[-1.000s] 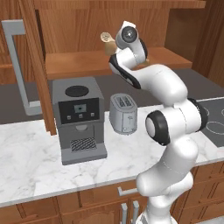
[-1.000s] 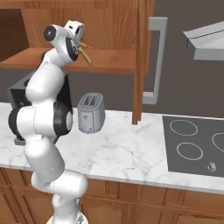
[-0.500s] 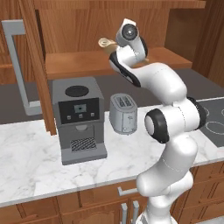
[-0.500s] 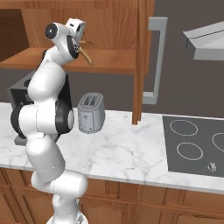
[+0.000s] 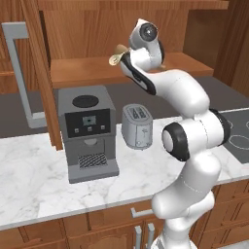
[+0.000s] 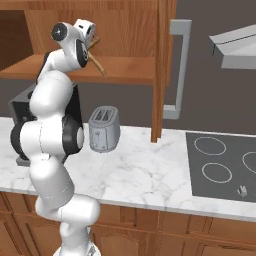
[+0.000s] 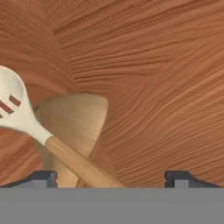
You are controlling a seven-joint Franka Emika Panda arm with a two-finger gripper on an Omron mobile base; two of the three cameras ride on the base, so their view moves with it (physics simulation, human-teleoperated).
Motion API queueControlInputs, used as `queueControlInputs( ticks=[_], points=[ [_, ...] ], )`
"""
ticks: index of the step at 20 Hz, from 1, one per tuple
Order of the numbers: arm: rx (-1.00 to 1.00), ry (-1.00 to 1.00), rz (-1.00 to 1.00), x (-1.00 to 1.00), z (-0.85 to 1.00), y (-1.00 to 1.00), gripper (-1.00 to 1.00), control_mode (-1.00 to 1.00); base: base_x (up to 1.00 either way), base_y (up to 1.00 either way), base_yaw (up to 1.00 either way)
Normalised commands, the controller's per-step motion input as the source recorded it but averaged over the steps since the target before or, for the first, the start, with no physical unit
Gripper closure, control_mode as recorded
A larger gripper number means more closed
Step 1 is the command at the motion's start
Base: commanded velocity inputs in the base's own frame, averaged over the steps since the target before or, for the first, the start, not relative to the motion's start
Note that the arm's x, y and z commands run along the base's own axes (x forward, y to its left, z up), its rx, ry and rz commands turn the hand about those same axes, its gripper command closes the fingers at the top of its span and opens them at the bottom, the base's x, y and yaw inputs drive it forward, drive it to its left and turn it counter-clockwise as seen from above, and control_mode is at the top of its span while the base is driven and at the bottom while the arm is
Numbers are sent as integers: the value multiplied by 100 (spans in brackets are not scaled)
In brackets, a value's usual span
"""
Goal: Organize the utensils by type. Pick up the wooden spoons from the counter and place them in the open cabinet. Then pick up the metallic utensils from the counter and place them in the open drawer.
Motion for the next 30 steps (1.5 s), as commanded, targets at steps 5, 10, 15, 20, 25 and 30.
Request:
queueControlInputs(
  ticks=[5, 10, 15, 20, 25, 30],
  points=[
    [1, 1, 16, -55, -12, 18, -100, -100, 0, 0, 0],
    [6, 6, 15, -46, -6, 11, -100, -100, 0, 0, 0],
    [6, 6, 10, -26, -9, 10, -100, -100, 0, 0, 0],
    [2, 5, 4, -20, -15, 20, -100, -100, 0, 0, 0],
    [-5, 1, 0, -43, -11, 37, -100, -100, 0, 0, 0],
    [-1, 0, 0, -83, 4, 1, -100, -100, 0, 0, 0]
  ],
)
